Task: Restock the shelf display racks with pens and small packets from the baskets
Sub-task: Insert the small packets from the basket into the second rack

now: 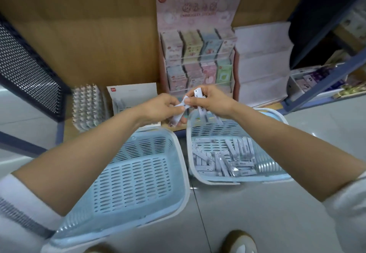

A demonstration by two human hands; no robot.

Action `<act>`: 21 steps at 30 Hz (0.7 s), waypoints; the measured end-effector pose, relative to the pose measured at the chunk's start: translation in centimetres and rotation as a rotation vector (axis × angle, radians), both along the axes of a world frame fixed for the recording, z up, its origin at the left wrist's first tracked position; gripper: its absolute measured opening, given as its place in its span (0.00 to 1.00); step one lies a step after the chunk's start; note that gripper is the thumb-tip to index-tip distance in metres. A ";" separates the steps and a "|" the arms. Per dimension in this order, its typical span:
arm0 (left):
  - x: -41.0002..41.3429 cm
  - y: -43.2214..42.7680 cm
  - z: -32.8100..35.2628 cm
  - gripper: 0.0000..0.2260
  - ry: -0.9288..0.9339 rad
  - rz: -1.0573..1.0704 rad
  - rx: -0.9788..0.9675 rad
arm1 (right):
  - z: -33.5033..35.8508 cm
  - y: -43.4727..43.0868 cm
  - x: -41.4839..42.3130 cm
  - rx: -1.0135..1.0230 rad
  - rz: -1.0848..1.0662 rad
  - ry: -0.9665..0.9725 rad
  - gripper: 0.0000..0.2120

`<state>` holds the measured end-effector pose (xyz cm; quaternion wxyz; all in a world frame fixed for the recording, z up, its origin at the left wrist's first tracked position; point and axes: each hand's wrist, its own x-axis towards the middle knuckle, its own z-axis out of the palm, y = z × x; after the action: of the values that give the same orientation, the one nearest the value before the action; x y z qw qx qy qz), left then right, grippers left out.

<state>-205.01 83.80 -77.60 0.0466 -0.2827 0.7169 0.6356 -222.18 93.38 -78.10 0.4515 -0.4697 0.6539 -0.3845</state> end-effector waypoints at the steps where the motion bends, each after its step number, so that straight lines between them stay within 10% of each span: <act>1: 0.8 -0.7 0.3 0.08 -0.019 0.004 0.039 | 0.3 -0.7 0.8 0.005 0.026 -0.013 0.06; 13: 5.6 -4.8 -0.9 0.06 0.150 0.498 0.234 | 0.4 -9.4 7.4 -0.025 -0.289 -0.035 0.10; 21: 5.9 -5.2 -2.4 0.16 -0.083 0.651 0.163 | -2.1 -11.7 8.0 -0.029 -0.299 -0.158 0.13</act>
<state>-199.14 78.61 -79.97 -0.1072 -0.5175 0.5333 0.6605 -214.21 81.69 -80.25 0.4323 -0.3420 0.6735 -0.4925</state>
